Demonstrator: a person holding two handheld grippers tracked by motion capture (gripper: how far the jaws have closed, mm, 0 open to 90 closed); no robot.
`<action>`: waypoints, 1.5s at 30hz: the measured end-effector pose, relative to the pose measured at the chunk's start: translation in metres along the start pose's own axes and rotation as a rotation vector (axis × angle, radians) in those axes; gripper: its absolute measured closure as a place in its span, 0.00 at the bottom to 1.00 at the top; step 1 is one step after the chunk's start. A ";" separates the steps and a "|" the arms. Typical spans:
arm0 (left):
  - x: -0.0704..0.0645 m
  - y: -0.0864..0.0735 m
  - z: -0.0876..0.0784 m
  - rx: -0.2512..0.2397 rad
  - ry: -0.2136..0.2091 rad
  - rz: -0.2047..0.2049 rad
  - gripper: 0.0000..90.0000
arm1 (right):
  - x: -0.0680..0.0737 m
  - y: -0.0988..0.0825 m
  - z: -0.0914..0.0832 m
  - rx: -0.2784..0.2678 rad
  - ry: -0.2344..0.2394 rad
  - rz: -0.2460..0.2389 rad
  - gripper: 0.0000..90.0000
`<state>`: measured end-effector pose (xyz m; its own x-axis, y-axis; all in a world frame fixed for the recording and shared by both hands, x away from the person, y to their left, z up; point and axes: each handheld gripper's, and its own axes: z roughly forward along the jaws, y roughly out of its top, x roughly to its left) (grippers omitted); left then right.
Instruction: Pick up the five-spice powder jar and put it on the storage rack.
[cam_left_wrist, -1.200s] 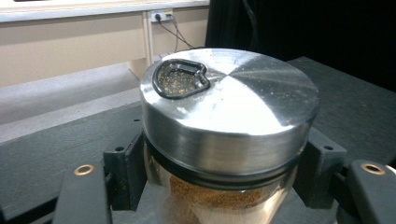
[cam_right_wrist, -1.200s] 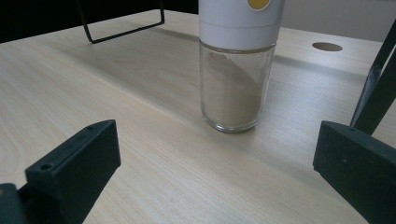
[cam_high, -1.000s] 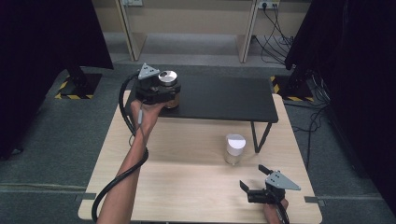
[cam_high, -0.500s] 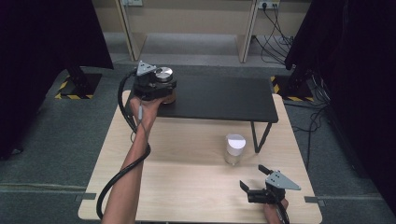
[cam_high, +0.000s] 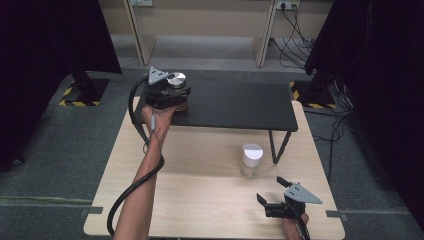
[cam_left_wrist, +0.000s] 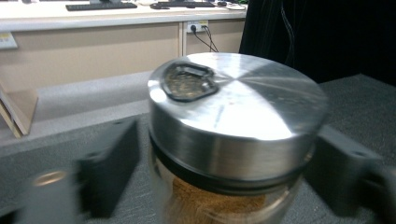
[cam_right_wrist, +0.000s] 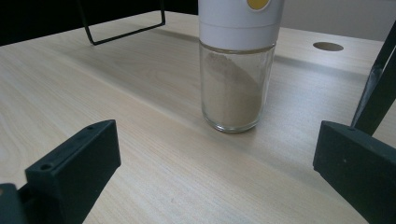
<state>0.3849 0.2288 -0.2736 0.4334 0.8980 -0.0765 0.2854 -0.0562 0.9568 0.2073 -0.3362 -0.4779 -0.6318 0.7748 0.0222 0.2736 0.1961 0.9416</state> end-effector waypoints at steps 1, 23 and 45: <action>0.000 -0.001 0.000 -0.004 0.004 0.002 0.09 | 0.000 0.000 0.000 0.001 0.000 0.001 0.01; 0.004 -0.008 -0.024 -0.059 -0.006 -0.010 0.00 | 0.000 0.000 0.000 -0.001 0.000 -0.001 0.01; 0.013 -0.038 -0.068 -0.108 -0.100 0.009 0.00 | 0.003 0.002 0.001 0.012 -0.002 -0.017 0.01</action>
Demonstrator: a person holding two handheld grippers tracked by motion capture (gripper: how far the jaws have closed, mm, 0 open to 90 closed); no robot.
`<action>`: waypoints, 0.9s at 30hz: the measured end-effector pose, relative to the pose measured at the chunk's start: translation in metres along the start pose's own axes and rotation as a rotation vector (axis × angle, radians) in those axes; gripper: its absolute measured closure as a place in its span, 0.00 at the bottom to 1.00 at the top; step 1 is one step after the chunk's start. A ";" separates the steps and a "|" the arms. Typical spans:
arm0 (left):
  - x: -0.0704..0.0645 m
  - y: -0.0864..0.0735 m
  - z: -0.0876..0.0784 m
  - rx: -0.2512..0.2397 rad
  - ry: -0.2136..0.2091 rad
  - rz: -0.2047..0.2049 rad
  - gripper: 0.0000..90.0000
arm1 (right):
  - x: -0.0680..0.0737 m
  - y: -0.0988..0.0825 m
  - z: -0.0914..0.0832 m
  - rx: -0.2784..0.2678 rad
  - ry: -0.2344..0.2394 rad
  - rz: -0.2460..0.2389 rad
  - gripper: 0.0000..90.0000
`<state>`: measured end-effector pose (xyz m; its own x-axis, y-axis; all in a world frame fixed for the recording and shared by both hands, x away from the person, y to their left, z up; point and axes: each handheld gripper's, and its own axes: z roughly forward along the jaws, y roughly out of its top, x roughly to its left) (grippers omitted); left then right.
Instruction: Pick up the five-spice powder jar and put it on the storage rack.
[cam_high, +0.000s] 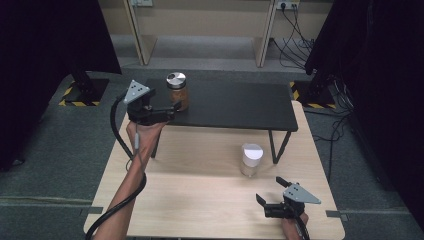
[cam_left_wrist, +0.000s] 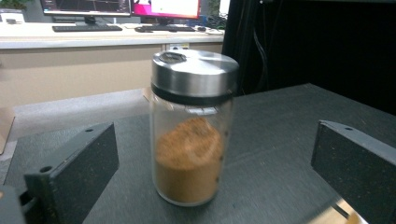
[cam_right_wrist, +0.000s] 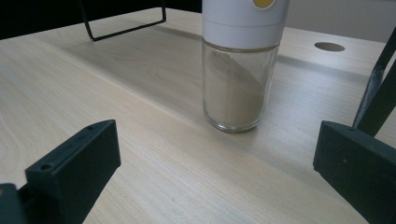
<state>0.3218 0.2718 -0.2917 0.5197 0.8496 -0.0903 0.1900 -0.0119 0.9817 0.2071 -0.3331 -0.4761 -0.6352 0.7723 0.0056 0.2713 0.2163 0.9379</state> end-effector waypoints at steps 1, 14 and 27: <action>0.000 -0.001 -0.002 -0.004 -0.006 -0.002 0.00 | 0.000 0.000 0.000 0.000 -0.001 0.001 0.01; 0.000 -0.024 -0.030 -0.024 -0.096 0.027 0.00 | 0.001 0.001 0.000 0.004 -0.001 -0.005 0.01; -0.012 -0.075 -0.052 -0.053 -0.185 0.056 0.00 | 0.001 0.001 0.000 0.004 -0.003 -0.008 0.01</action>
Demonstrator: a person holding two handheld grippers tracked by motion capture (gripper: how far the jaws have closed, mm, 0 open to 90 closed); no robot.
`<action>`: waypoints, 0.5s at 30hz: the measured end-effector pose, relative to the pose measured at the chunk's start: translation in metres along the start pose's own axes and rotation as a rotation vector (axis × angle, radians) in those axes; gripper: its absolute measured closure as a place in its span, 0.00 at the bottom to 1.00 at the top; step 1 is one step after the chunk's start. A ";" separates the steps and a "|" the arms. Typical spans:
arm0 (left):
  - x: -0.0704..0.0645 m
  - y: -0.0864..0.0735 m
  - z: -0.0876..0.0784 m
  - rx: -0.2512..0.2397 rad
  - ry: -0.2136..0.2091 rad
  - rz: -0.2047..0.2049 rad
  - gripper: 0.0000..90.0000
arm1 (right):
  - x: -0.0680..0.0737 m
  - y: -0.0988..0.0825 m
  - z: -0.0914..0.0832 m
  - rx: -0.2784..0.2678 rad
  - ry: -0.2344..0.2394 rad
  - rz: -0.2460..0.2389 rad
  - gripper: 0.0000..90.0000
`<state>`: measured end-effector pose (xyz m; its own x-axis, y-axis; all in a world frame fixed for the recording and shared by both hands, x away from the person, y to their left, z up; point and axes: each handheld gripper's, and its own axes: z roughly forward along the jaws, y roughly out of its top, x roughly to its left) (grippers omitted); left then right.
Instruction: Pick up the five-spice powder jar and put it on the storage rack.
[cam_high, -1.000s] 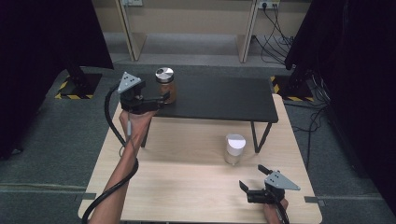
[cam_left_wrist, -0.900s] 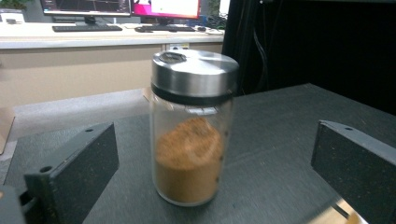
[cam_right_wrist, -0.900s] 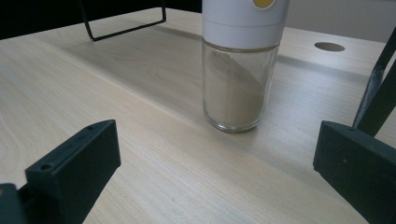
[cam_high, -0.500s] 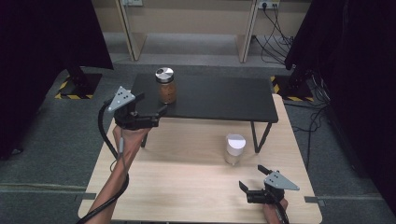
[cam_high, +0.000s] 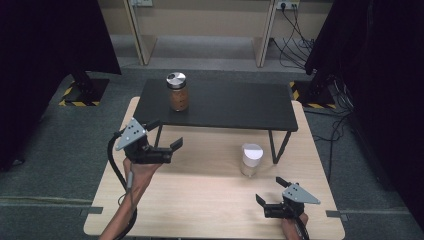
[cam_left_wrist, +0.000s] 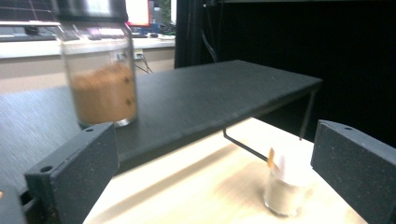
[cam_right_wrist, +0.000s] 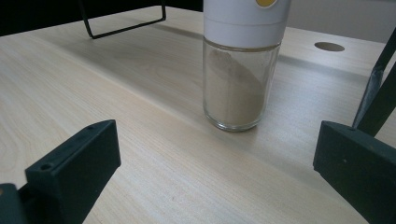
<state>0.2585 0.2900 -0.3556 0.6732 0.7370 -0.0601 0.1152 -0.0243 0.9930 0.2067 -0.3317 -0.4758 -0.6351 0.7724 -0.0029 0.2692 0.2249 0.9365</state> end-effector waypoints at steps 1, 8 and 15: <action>-0.001 -0.005 -0.001 -0.002 -0.003 0.002 0.00 | 0.000 0.000 0.000 0.000 0.000 0.000 0.01; -0.003 -0.038 -0.008 -0.017 -0.042 0.007 0.00 | 0.000 0.000 0.000 0.000 0.000 0.002 0.01; -0.005 -0.058 -0.015 -0.031 -0.055 0.018 0.00 | -0.001 -0.001 0.000 -0.002 0.002 0.009 0.01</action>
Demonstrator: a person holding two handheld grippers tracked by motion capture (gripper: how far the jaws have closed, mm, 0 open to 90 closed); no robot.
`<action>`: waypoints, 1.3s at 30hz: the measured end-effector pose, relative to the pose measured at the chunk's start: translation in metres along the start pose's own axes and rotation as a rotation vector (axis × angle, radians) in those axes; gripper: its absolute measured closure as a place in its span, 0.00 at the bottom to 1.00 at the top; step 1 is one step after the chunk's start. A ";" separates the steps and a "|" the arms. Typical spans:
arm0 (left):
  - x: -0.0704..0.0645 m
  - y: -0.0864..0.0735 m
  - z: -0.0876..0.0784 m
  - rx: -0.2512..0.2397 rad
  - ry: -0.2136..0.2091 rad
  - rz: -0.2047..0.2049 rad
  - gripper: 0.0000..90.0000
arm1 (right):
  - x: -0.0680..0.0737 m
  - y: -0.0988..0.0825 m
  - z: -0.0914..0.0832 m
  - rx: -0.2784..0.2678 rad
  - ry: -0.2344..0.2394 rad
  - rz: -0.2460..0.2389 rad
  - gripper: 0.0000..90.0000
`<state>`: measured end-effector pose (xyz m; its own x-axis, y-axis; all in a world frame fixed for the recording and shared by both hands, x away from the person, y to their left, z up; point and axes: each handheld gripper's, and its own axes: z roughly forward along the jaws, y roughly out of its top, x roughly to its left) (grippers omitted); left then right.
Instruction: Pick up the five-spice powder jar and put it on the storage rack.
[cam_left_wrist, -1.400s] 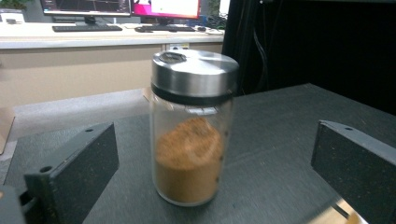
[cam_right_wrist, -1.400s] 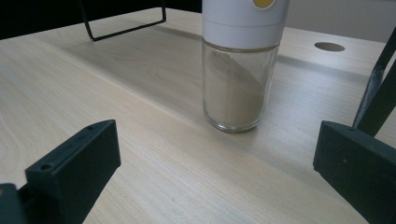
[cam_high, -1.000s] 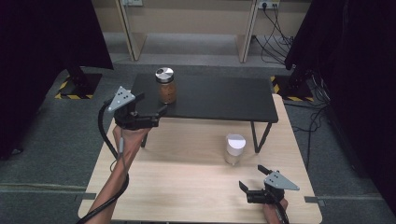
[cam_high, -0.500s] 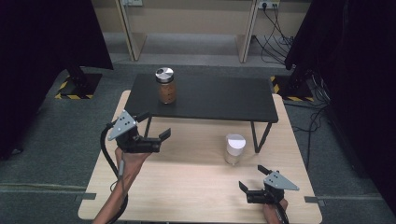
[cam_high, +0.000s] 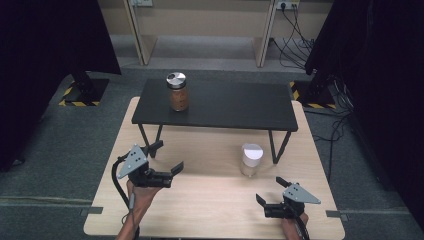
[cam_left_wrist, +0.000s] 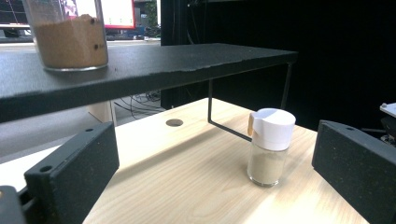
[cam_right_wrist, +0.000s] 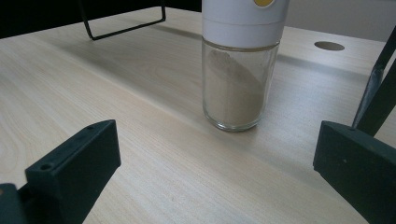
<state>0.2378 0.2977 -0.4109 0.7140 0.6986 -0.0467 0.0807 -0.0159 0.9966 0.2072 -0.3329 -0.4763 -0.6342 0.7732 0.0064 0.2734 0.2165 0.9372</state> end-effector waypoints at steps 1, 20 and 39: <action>0.001 -0.002 0.000 0.001 -0.009 -0.001 0.00 | 0.000 0.000 0.000 0.000 0.000 0.000 0.01; 0.001 -0.072 -0.008 0.025 -0.014 -0.041 0.00 | 0.000 -0.001 -0.001 -0.002 -0.004 0.008 0.01; 0.007 -0.101 -0.018 0.051 0.013 -0.073 0.00 | 0.000 -0.001 -0.001 -0.002 -0.007 0.010 0.01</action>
<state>0.2223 0.3166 -0.5109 0.6962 0.7082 -0.1175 0.1676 -0.0011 0.9859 0.2066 -0.3334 -0.4769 -0.6264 0.7794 0.0132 0.2782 0.2077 0.9378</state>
